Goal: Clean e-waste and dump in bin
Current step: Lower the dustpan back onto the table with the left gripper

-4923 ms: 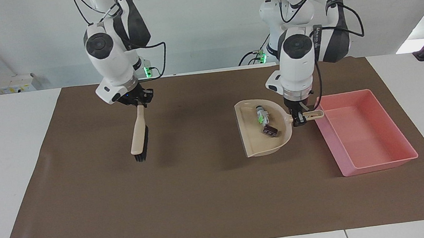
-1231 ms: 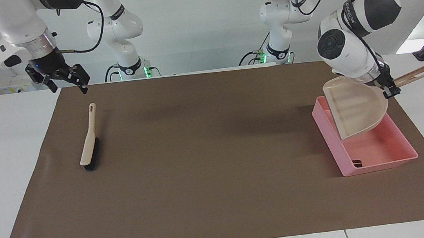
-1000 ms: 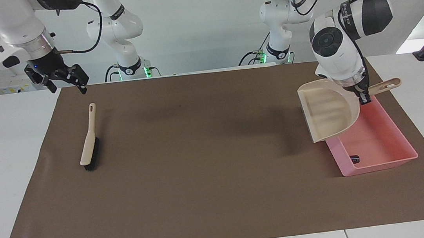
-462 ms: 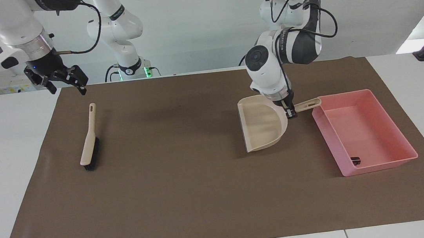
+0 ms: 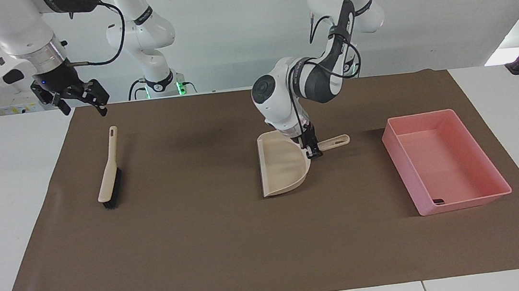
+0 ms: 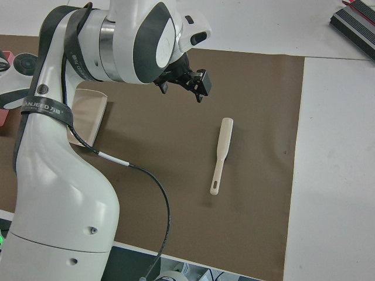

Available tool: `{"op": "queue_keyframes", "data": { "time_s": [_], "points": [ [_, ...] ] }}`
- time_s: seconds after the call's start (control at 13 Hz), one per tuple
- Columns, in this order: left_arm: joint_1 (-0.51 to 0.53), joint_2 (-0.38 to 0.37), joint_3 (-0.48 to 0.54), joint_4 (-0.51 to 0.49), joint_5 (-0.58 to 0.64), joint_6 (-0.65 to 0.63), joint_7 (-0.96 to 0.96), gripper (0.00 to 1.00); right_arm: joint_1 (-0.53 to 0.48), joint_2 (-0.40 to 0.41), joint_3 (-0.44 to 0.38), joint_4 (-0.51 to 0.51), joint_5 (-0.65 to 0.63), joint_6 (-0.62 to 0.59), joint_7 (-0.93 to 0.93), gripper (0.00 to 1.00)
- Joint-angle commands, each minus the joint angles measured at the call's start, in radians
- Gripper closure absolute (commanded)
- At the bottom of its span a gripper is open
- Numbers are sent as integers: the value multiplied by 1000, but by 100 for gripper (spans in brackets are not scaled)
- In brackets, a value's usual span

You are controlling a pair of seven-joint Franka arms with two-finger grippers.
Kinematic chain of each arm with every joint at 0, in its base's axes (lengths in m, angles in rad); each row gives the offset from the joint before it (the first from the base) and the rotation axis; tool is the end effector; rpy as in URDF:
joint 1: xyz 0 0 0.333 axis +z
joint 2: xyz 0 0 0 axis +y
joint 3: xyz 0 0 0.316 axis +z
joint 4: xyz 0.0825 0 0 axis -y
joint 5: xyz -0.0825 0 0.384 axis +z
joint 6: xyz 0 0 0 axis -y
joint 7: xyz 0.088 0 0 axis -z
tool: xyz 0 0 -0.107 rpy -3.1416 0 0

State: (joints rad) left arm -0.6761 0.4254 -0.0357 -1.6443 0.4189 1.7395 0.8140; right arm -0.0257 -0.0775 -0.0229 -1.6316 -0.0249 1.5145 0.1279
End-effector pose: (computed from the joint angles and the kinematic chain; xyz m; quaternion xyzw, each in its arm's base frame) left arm 0.5060 -0.3847 0.3522 -0.6517 0.7168 0.1699 0.1806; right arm 0.5233 -0.0287 0.6330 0.9958 -0.0885 -0.0193 0.0123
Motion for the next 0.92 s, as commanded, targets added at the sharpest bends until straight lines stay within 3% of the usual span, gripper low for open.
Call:
{"op": "queue_keyframes", "data": {
  "time_s": [0.0,0.38,0.54,0.62,0.69,0.77,0.85],
  "points": [
    [-31,53,19,72,-19,-6,-27,100,-13,-11,9,-14,13,19,-24,0],
    [-39,47,16,32,-11,6,-16,100,-14,-13,11,-16,13,19,-51,0],
    [-46,36,16,-8,-12,72,-27,100,-13,-13,11,-16,13,19,-51,0],
    [-46,35,14,-14,-12,92,-26,84,-13,-13,11,-16,13,19,-51,0],
    [-46,35,14,-15,-28,86,-38,25,-13,-13,11,-16,13,19,-51,0],
    [-46,30,13,-25,-61,80,-41,3,-14,-13,9,-16,13,18,-53,0],
    [-45,27,14,-19,-98,69,-45,0,-16,-13,9,-16,13,19,-53,0]
  ]
}}
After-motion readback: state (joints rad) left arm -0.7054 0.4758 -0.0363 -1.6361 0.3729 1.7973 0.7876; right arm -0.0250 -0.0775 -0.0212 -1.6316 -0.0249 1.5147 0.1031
